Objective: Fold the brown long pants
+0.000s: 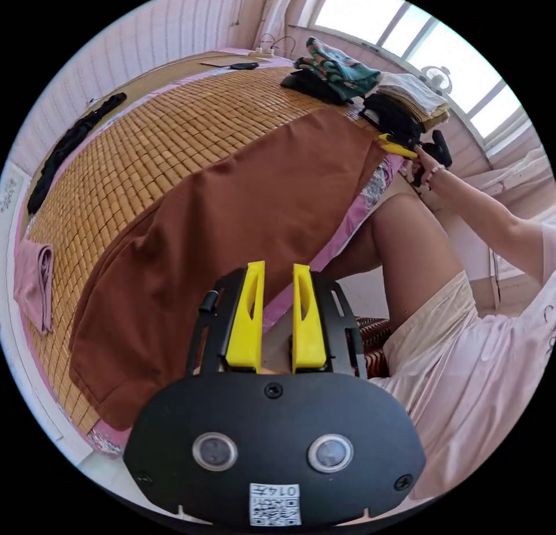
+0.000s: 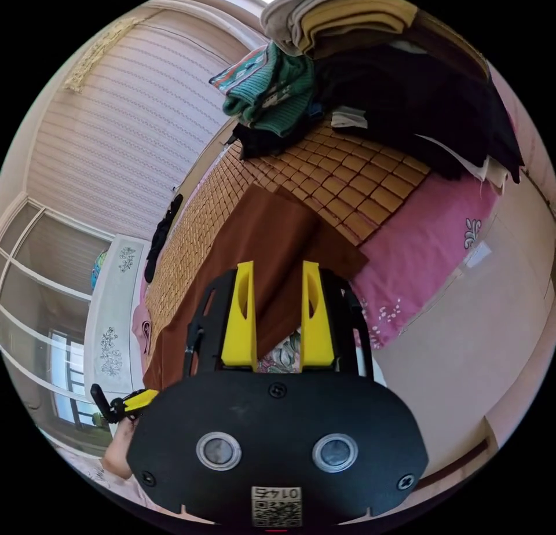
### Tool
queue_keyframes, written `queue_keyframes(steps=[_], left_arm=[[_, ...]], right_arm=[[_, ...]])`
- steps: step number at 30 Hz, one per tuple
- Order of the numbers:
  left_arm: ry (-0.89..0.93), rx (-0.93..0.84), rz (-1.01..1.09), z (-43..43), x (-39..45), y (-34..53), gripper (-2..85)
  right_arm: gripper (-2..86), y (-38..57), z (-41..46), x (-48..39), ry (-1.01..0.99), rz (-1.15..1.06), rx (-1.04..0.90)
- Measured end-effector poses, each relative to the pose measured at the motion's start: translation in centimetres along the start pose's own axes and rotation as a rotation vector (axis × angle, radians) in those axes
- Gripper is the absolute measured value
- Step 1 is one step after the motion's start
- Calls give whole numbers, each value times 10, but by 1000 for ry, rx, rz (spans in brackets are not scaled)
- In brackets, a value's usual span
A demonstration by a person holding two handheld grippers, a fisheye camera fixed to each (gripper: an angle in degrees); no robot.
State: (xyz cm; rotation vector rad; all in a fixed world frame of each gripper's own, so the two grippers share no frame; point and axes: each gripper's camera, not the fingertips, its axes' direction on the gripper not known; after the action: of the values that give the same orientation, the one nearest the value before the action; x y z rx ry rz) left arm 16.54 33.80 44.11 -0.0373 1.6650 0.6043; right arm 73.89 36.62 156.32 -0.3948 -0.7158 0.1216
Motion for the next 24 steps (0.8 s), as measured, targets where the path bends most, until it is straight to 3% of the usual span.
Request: queue_keyframes(steps=[4, 7, 12, 15, 17, 24], left_arm=[[-27, -24, 127, 60, 56, -46, 95], [-98, -66, 183, 101, 83, -72, 100], [-129, -155, 231, 140, 95, -93, 74], [-118, -169, 284, 148, 103, -98, 64], [-140, -169, 310, 162, 110, -100, 64], [-11, -182, 280, 164, 107, -112, 42]], right_arm=[[105, -15, 19, 15, -31, 29, -2], [46, -20, 27, 24, -57, 41, -61], [7, 1, -26, 22, -317, -81, 51], [4, 37, -61, 30, -197, -136, 118], [3, 51, -37, 63, -72, -19, 5], [5, 82, -30, 77, -65, 45, 54]])
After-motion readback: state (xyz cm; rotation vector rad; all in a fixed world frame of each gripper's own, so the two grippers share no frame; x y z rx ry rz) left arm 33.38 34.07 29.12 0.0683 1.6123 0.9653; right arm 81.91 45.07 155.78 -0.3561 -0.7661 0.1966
